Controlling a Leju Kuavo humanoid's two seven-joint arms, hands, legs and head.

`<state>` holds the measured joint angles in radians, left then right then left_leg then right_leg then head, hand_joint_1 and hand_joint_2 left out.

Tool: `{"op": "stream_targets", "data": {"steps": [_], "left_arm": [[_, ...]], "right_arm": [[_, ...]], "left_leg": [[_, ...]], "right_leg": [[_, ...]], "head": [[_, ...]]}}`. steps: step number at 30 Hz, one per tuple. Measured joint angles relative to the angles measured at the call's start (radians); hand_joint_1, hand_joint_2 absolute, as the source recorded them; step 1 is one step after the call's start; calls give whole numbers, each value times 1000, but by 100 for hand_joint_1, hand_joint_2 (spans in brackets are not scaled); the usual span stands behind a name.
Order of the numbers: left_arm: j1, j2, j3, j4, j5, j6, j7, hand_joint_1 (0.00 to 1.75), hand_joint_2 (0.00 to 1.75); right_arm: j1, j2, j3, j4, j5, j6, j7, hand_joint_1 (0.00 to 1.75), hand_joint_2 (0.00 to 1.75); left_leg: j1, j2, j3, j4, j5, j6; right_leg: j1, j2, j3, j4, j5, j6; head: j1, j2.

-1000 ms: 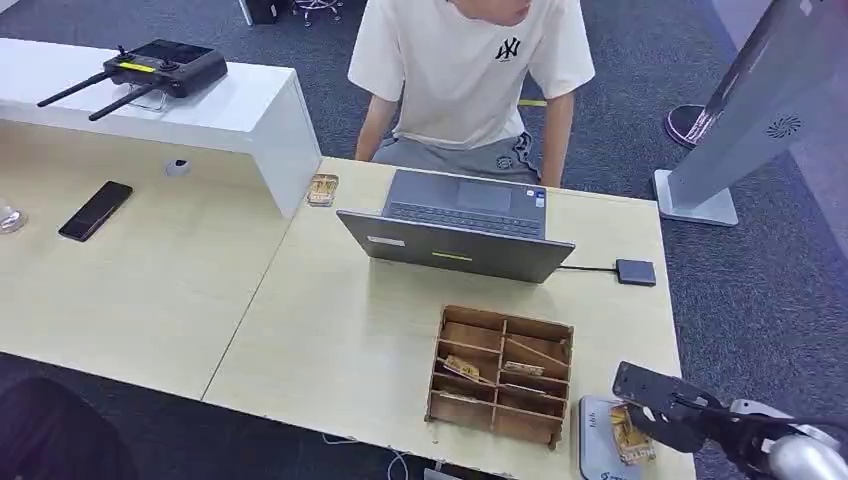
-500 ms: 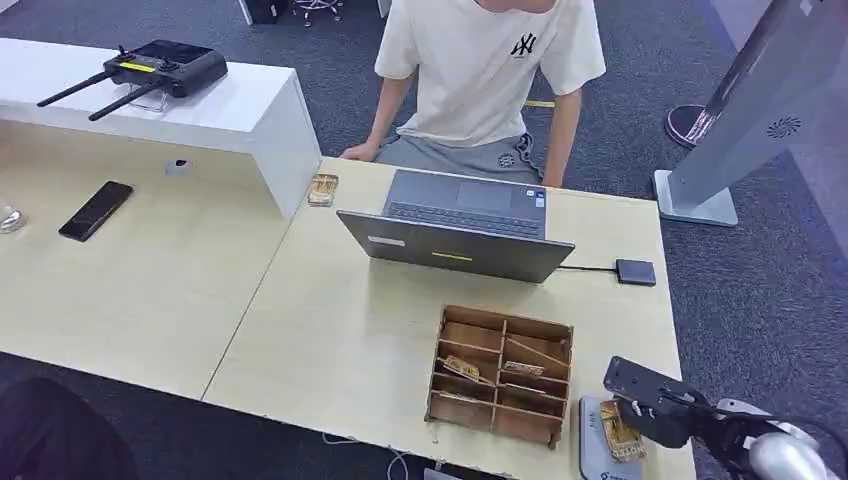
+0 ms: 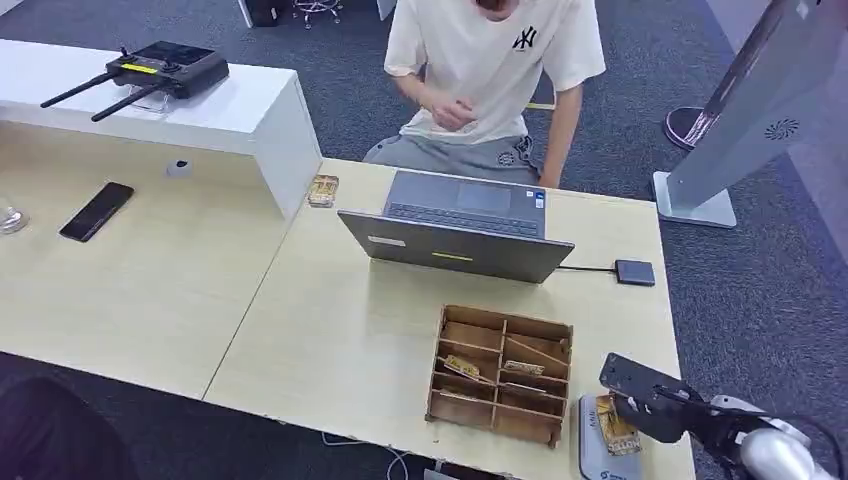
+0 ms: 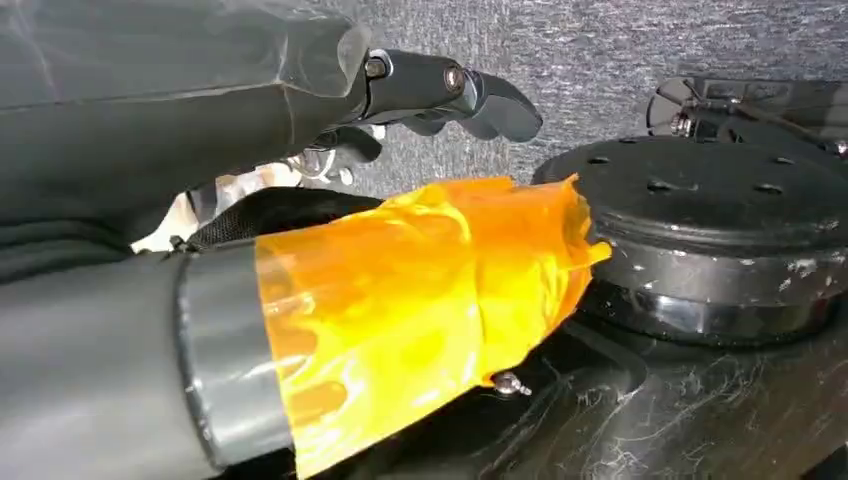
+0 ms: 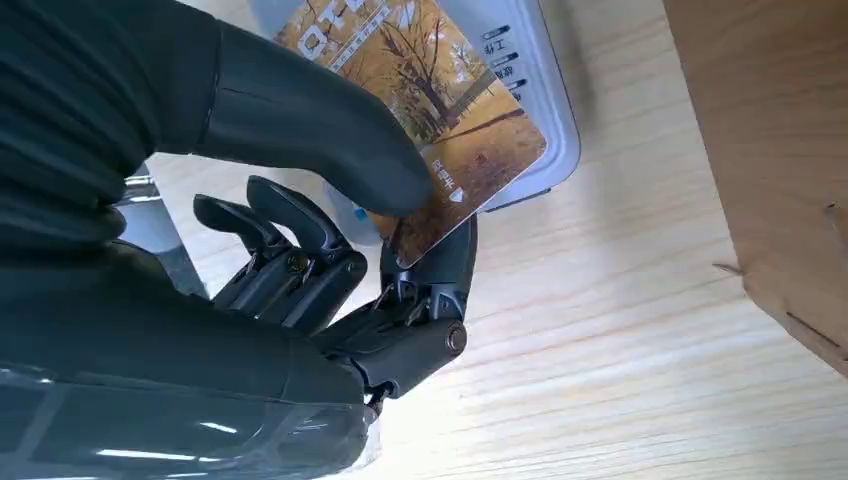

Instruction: Pass the card to the sensor for recognition and then transmit it.

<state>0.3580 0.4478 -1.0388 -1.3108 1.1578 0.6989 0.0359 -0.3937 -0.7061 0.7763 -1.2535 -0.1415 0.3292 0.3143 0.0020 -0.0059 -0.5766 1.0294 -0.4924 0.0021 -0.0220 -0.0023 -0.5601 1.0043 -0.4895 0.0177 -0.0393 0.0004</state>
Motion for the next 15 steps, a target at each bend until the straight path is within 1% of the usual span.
{"op": "stream_targets", "data": {"steps": [15], "left_arm": [[13,-8,6,0,-51,0,28,0,0]], "right_arm": [[17,0,-10,-18,6,-15,8,175,175]], "left_leg": [[0,0,1,0,0,0]], "right_leg": [[0,0,1,0,0,0]], "head": [[0,0]]}}
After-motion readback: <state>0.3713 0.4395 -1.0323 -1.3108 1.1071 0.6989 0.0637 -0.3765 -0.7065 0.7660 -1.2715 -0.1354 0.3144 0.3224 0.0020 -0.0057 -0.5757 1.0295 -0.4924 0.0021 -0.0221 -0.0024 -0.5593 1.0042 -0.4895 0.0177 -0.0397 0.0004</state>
